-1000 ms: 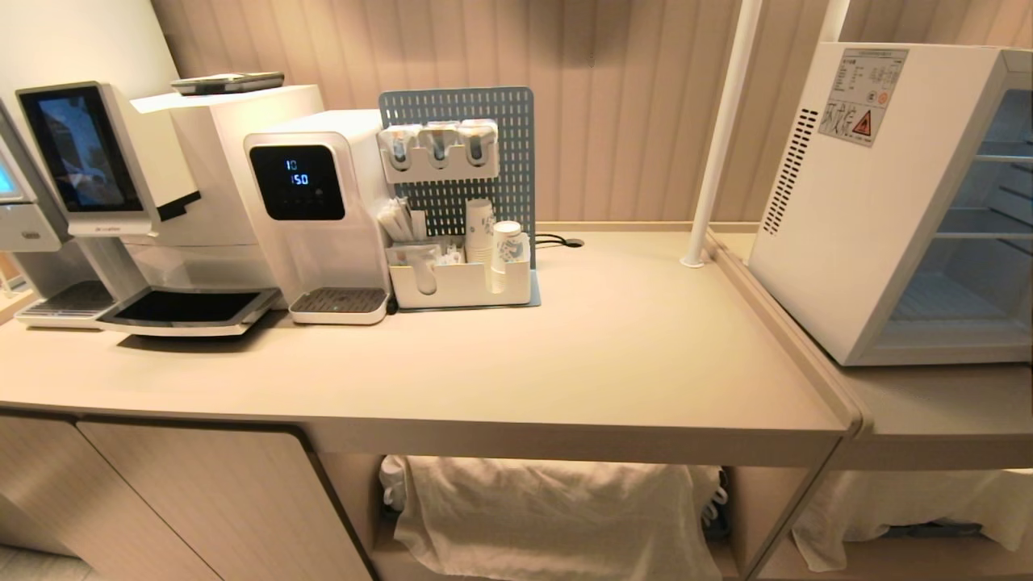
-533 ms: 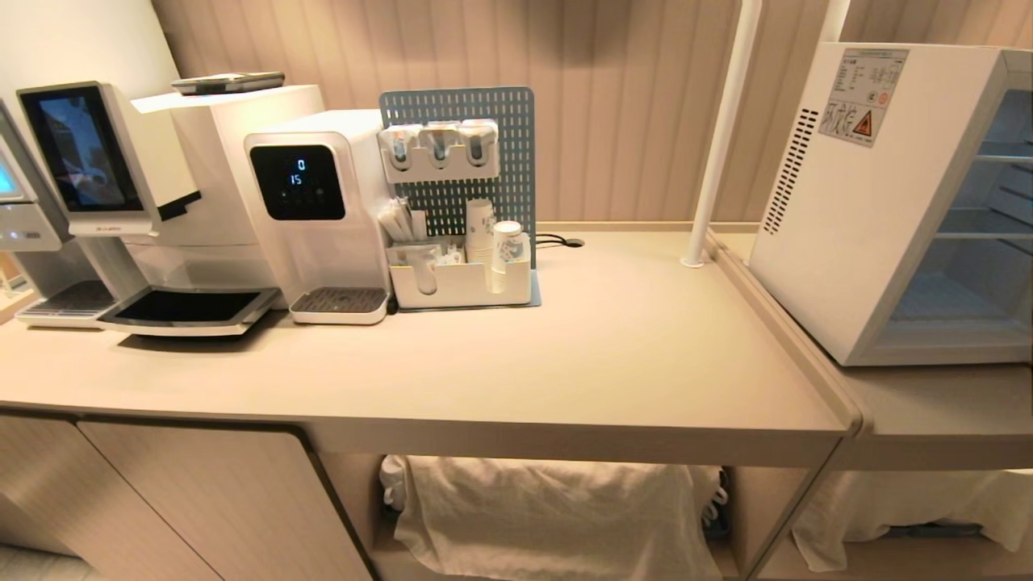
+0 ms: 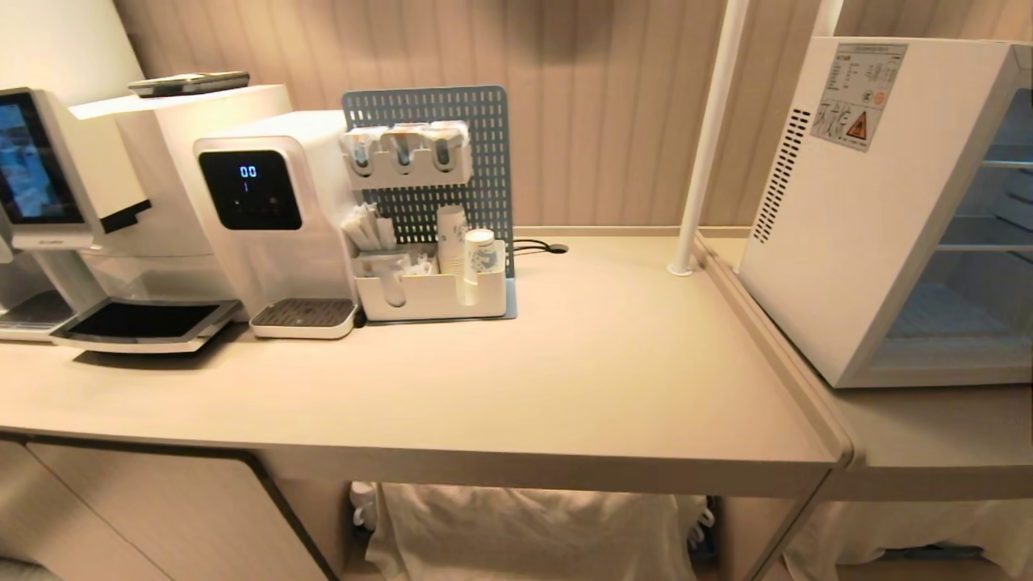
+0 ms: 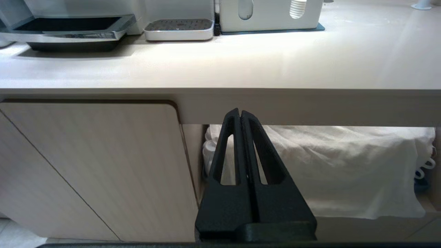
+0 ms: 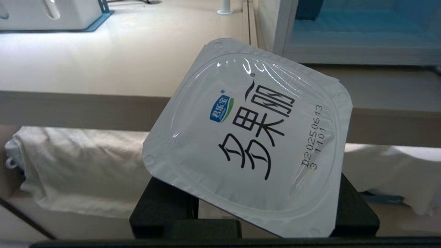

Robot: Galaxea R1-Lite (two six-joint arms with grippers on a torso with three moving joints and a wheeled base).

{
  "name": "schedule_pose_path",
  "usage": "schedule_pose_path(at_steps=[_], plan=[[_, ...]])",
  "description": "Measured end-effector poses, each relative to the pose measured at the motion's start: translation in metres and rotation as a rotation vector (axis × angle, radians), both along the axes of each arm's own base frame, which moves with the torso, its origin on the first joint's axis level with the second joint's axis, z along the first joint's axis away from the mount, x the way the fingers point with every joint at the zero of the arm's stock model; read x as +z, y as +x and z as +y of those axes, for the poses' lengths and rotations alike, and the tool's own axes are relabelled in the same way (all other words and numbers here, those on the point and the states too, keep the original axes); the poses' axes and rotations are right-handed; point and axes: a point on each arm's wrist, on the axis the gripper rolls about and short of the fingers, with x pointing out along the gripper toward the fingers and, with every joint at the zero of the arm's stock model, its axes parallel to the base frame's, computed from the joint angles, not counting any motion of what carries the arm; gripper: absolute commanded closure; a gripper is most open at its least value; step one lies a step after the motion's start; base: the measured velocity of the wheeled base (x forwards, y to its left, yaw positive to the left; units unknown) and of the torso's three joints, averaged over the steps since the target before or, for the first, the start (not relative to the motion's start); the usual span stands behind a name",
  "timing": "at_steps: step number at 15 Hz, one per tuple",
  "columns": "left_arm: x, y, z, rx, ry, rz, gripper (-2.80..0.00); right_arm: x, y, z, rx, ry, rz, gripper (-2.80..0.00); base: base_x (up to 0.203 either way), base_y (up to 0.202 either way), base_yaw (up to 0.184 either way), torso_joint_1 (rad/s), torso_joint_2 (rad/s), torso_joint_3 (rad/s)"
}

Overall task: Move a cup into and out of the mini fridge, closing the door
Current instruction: Put the yoghurt in the freezer

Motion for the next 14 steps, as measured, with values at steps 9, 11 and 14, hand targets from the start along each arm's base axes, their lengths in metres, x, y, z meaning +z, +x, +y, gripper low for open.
schedule_pose_path(at_steps=[9,11,14], plan=[[0.0005,0.0,0.0,0.0,0.0,-0.004,0.0,-0.0001,-0.0001,0.0,0.001,0.0,0.004,0.0,0.001,-0.178,0.002,0.001,0.0,0.004],[0.0003,0.0,0.0,0.0,0.0,-0.003,0.0,-0.0002,-0.0001,0.0,0.0,0.0,0.004,0.0,0.0,-0.196,-0.002,0.003,0.0,0.002],[0.0003,0.0,0.0,0.001,0.0,-0.003,0.0,0.0,-0.0002,0.0,0.001,0.0,0.003,0.0,0.0,-0.195,-0.003,0.005,0.0,0.001]])
